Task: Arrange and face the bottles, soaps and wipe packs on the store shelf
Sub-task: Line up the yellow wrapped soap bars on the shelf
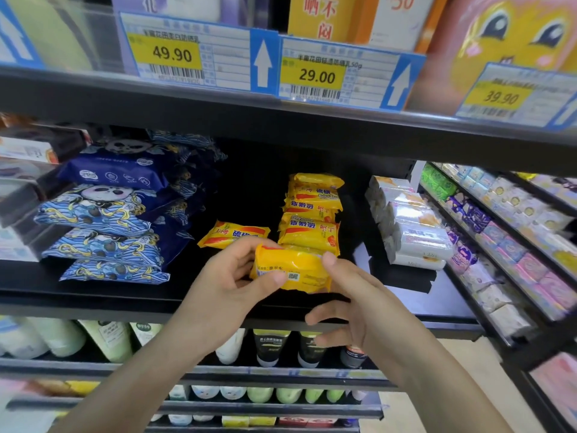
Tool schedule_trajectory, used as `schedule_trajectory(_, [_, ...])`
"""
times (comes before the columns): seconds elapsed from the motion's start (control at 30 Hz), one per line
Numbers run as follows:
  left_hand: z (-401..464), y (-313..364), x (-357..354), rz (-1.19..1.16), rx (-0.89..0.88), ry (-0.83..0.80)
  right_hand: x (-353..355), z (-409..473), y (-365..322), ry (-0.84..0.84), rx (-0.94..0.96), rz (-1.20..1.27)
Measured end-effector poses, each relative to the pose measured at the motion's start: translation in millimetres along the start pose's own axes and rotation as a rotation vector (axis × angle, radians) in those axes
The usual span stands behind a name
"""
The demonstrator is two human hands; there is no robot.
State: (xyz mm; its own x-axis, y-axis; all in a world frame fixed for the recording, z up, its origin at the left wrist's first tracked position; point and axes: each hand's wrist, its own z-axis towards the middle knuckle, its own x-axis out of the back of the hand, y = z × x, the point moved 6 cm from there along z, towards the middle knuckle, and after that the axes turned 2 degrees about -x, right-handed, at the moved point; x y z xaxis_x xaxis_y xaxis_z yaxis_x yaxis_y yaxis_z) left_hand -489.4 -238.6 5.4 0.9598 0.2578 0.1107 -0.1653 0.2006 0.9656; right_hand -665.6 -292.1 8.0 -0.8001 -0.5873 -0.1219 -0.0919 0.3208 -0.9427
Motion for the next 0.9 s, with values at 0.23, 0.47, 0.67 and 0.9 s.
schedule_trajectory(0.23, [-4,6,-6,0.103,-0.081,0.009,-1,6,-5,-0.008,-0.073,0.077])
schedule_trajectory(0.47, [-7,1,-3,0.134,-0.064,0.026,3,7,-5,-0.006,-0.03,0.117])
schedule_trajectory(0.67, [-5,-17,8,0.02,0.126,0.122,4,5,-7,-0.012,0.046,0.152])
schedule_trajectory(0.9, [-6,-21,-4,-0.303,0.454,0.022,2,4,-6,0.006,0.203,0.018])
